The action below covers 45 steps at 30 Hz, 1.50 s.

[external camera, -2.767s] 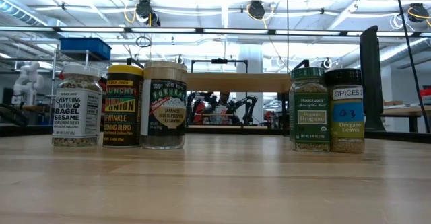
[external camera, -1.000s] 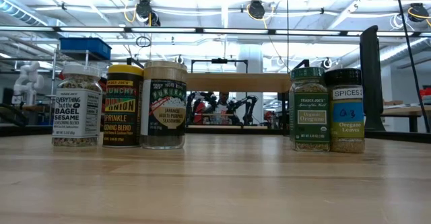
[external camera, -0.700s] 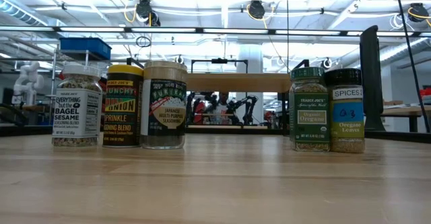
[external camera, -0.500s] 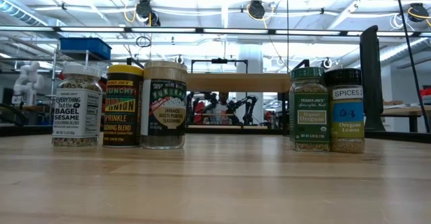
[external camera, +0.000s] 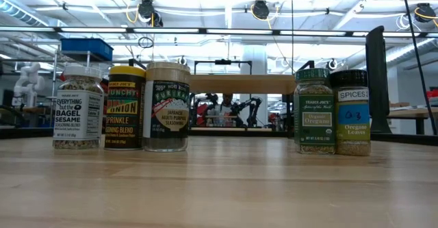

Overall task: Shelf spices
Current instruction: Put the transparent seasoning bottle on the shelf

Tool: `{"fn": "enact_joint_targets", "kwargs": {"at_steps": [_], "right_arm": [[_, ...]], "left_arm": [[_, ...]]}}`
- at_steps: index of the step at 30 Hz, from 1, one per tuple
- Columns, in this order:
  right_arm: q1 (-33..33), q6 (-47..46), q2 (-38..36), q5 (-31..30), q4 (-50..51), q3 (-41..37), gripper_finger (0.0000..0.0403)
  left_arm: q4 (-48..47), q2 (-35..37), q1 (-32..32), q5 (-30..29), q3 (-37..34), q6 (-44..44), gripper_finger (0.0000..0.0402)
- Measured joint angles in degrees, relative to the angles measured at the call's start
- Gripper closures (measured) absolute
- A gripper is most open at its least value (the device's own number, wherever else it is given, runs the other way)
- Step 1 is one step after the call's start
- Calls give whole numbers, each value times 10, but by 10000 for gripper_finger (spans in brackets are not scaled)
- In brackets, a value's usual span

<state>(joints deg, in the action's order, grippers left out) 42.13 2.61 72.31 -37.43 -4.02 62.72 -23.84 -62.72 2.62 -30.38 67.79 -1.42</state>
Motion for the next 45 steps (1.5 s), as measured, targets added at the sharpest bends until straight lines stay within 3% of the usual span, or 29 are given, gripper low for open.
{"fn": "enact_joint_targets", "kwargs": {"at_steps": [12, 19, 31, 45], "right_arm": [[0, 0, 0, 1, 0, 0, 62], [0, 0, 0, 3, 0, 0, 62], [0, -13, 1, 3, 11, 0, 62], [0, -37, 1, 3, 25, 0, 62]], "left_arm": [[195, 93, -124, 175, -219, -16, 210], [232, 101, -220, 278, -282, -35, 210], [263, 99, -298, 348, -336, -19, 210], [294, 97, -328, 348, -347, -36, 210]]}}
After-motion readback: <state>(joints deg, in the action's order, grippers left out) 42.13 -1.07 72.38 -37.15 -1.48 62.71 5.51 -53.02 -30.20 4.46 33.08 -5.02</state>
